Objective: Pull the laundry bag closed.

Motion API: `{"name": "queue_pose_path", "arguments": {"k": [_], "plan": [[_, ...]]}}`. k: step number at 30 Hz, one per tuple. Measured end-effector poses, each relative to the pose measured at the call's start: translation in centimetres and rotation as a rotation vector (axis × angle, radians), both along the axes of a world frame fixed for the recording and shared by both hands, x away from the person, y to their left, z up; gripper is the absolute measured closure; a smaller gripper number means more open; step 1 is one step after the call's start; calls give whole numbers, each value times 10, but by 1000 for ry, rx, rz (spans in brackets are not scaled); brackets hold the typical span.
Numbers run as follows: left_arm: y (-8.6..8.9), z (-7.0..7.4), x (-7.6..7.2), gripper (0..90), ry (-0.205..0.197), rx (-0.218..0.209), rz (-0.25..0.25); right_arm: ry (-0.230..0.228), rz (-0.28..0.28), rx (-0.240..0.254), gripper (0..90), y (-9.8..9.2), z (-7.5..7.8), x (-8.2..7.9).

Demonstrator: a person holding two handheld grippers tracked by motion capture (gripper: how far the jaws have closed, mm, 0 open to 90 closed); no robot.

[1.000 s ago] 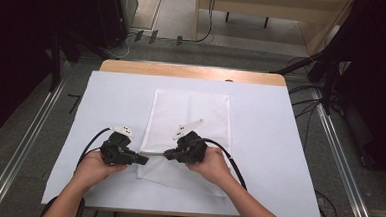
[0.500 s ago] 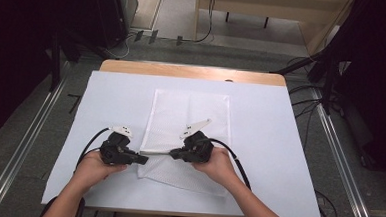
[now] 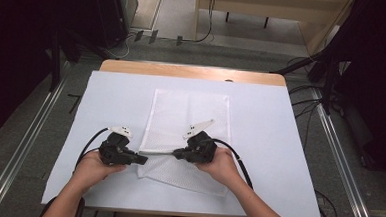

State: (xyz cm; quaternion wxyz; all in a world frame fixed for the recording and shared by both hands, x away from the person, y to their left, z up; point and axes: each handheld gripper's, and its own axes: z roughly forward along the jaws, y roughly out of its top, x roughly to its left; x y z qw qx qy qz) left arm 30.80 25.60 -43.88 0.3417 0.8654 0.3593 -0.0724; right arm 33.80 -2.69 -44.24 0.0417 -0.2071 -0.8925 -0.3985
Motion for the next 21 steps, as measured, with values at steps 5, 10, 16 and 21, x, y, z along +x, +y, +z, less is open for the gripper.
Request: {"name": "queue_pose_path", "arguments": {"k": [5,10,16,21], "plan": [[0,0,0,878,-6,3,0,5,-7,4,884,-4,-1,1],[0,0,0,879,-6,-1,-1,7,-7,5,884,-7,0,0],[1,0,0,879,-3,2,0,8,-11,-8,884,-10,-1,1],[1,0,0,879,1,0,1,6,-13,-7,884,-13,0,0]]}}
